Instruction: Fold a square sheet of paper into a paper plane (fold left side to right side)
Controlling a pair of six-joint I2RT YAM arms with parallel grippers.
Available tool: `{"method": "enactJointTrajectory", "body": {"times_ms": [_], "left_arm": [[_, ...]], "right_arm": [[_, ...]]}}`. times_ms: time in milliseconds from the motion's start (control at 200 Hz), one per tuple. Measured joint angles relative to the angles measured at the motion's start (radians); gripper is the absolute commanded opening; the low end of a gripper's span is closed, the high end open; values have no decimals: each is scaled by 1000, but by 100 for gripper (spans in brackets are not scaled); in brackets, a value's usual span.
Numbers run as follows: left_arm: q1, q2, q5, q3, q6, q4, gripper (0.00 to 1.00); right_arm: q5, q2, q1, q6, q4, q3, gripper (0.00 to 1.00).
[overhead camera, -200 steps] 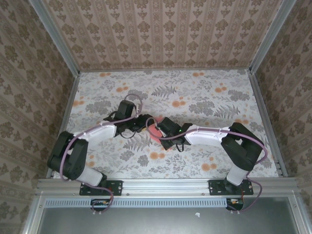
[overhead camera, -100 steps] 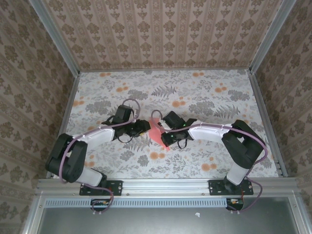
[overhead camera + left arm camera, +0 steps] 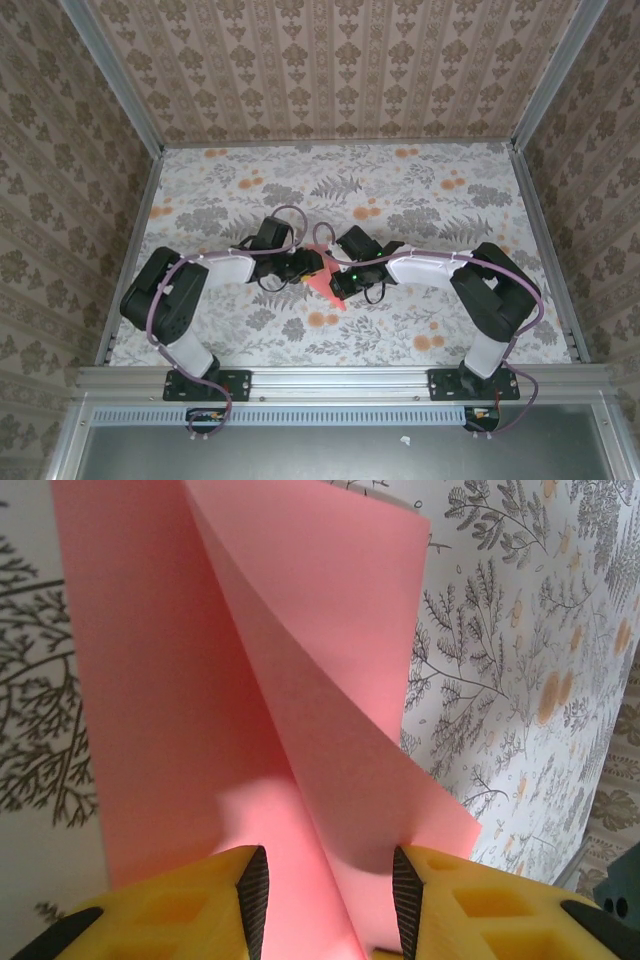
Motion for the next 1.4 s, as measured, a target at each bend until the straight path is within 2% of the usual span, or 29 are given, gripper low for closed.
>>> {"method": "enactJointTrajectory", "body": {"times_ms": [540, 810, 970, 1170, 1400], "left_arm": [[-14, 60, -5, 31, -8, 6, 41], [-14, 60, -8, 32, -8, 5, 41], [-14, 60, -8, 34, -8, 2, 41], [-14, 60, -8, 34, -8, 0, 41], [-14, 60, -12, 35, -8, -3, 41]], "right_arm": [[-59, 15, -24, 14, 11, -1, 18], [-127, 14, -50, 17, 38, -19, 31], [-184, -25, -108, 26, 51, -43, 39], [-306, -30, -200, 97, 127, -45, 42], [-371, 85, -210, 175, 167, 8, 40]]}}
